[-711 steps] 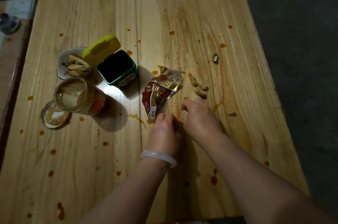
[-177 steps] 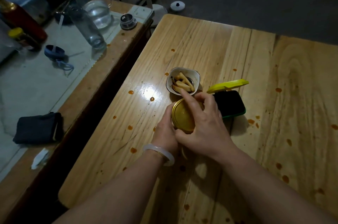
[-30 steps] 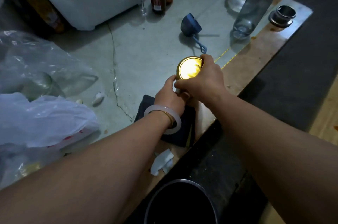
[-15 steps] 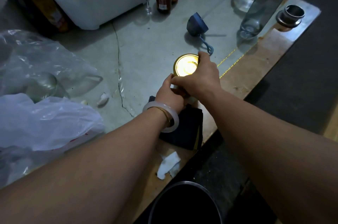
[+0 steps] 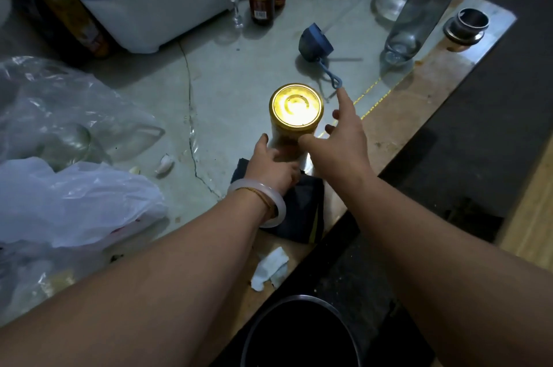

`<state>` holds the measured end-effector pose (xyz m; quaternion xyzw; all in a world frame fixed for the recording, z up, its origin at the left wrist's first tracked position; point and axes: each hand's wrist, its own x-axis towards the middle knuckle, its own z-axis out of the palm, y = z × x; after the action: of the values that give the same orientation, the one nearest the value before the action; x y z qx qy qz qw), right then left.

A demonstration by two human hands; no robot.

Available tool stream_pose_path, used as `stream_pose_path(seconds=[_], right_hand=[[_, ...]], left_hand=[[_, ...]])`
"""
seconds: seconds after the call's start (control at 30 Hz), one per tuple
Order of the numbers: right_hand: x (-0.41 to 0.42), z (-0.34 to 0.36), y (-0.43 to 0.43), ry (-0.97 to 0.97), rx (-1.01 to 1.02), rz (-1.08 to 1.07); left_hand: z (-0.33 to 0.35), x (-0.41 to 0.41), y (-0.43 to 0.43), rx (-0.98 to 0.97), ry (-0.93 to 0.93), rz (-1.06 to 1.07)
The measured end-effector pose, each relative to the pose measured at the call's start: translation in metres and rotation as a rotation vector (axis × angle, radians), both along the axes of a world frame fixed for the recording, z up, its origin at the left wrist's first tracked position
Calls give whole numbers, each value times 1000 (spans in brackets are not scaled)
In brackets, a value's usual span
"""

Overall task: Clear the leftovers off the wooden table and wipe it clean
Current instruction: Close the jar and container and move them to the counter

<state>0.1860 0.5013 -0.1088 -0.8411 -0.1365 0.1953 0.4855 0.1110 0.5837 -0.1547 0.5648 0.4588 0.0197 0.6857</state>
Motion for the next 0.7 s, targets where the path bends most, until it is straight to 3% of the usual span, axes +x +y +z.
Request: stream_pose_path(seconds=[0.2, 0.47, 0.7], right_hand=[[-24, -5, -51, -75, 78, -27], [-23, 5, -142, -205, 102, -24], [6, 35, -266, -305, -194, -27]], left_hand=[[6, 0, -39, 53, 71, 206], [39, 11, -115, 197, 29, -45], [71, 33, -210, 303, -33, -305]])
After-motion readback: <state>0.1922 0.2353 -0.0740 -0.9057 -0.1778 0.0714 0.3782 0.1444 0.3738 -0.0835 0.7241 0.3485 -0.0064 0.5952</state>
